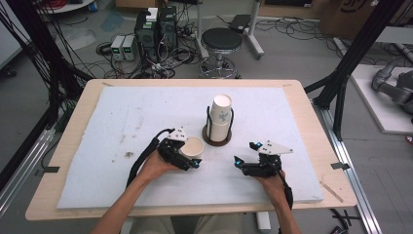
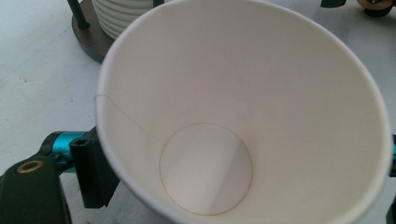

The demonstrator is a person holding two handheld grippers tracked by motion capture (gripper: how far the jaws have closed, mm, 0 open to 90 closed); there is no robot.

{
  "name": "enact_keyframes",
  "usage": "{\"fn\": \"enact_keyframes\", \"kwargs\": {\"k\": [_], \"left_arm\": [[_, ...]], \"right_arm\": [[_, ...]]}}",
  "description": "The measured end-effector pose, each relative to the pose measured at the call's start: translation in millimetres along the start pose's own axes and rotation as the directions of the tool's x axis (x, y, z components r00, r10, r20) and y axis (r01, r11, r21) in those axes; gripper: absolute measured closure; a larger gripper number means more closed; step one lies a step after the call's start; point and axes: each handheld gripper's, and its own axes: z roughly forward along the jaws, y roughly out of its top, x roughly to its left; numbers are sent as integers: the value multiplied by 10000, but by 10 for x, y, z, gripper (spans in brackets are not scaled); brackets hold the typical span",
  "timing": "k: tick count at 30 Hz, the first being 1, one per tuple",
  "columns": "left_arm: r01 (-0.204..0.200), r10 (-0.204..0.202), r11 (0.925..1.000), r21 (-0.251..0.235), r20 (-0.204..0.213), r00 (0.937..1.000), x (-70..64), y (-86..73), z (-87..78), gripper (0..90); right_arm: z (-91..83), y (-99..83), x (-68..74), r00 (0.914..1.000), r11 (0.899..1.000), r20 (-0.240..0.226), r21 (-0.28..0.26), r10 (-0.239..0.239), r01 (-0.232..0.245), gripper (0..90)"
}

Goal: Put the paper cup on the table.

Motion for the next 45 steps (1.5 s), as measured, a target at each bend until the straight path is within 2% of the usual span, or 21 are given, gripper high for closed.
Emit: {"fn": "enact_keyframes", "kwargs": {"k": [1,5,11,15,21,26,29,35,38,40,41,42,43,44,45], "left_arm": [[6,-7,9999,-140,-92,10000,-9,-21,-9,130],[223,-222,9997,119,-92,9997,0,-101,-18,130],[332,-339,9992,-237,-264,9991,24,-124,-133,130],[318,-326,9991,-289,-282,9991,25,-134,-210,130],[337,-365,9975,-627,-436,9984,31,-197,-367,130],[462,-532,9932,-1072,-638,9965,36,-274,-546,130],[471,-563,9920,-1167,-770,9954,52,-338,-653,130],[718,-946,9831,-1687,-1311,9868,110,-519,-890,131],[903,-1219,9780,-1880,-1639,9789,155,-647,-1003,131],[1058,-1417,9737,-2020,-1724,9748,179,-710,-1055,131],[1058,-1417,9737,-2020,-1724,9748,179,-710,-1055,131],[1157,-1557,9715,-2069,-1886,9696,198,-768,-1107,131],[1157,-1557,9715,-2069,-1886,9696,198,-768,-1107,131],[1240,-1696,9664,-2250,-1962,9658,216,-822,-1162,133],[1240,-1696,9664,-2250,-1962,9658,216,-822,-1162,133]], "right_arm": [[1,0,-1,10000,10000,9,-9,-25,25,177],[1,0,1,10000,10000,6,-14,-42,42,177],[3,1,-2,10000,10000,-7,66,-23,23,177],[5,2,-4,10000,10000,-4,63,-43,43,177],[6,2,-4,10000,10000,-9,63,-50,50,177],[8,1,-10,10000,10000,-34,36,-68,68,177],[8,2,-9,10000,10000,-12,46,-37,37,177],[1,0,-6,10000,10000,-23,24,30,-30,177],[-2,-2,-1,10000,10000,-22,9,30,-30,177],[-5,-3,1,10000,10000,-23,-34,-27,27,177],[-5,-3,1,10000,10000,-23,-34,-27,27,177],[-10,-8,-1,10000,9999,-21,-113,-47,46,177],[-10,-8,-1,10000,9999,-21,-113,-47,46,177],[-15,-13,-9,10000,9997,-41,-225,-21,20,177],[-19,-13,-13,10000,9998,-68,-214,17,-18,177]]}}
